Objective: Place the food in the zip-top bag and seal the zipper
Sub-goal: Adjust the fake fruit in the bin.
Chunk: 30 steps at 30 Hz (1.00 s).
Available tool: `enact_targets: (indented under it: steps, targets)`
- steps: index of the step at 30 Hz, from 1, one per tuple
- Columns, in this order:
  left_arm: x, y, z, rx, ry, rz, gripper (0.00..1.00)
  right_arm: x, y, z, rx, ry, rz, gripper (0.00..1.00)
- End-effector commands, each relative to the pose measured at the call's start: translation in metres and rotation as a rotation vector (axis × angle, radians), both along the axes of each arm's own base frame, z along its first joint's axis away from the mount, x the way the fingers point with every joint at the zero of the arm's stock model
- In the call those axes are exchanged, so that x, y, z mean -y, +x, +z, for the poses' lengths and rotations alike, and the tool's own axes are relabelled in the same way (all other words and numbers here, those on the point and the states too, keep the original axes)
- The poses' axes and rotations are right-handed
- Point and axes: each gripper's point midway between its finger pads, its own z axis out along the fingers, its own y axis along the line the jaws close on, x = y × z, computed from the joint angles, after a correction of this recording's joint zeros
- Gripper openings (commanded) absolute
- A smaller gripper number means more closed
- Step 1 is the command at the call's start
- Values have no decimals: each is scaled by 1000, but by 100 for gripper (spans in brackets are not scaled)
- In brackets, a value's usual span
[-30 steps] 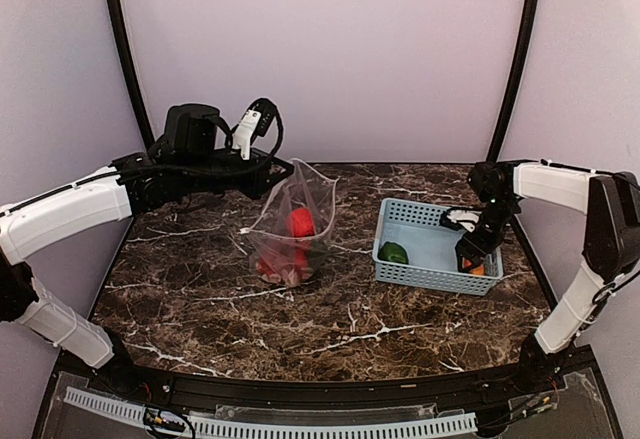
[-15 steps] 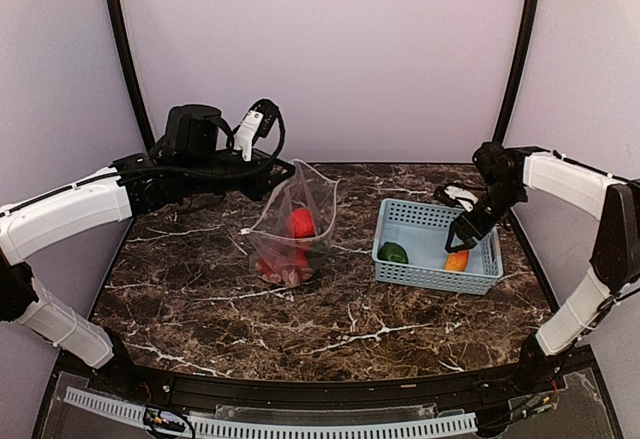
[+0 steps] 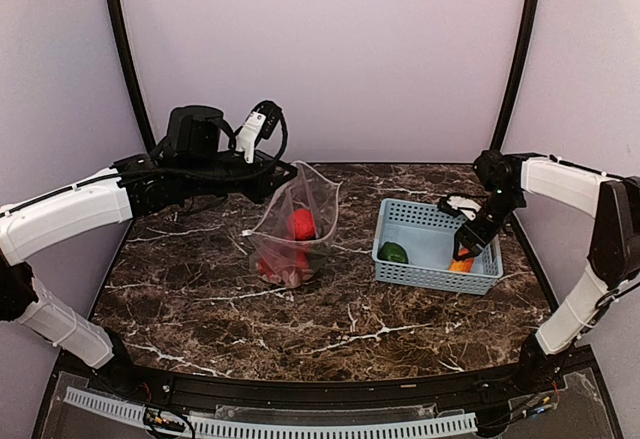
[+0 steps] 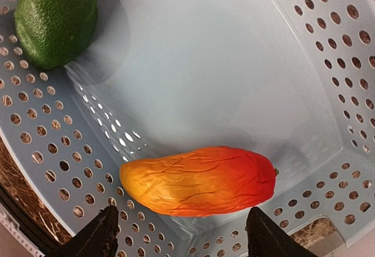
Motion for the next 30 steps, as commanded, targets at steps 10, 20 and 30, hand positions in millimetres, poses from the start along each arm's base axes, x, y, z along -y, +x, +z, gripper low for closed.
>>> enact_targets:
  steps: [10,20,30]
  targets:
    - [0,-4,0,13,14,-8,1,32,6,-15,-3,-204,237,69]
    - [0,-5,0,12,11,-9,1,29,5,-29,1,-207,319,73]
    - [1,-4,-3,7,18,-8,1,-19,23,-46,-20,-127,346,74]
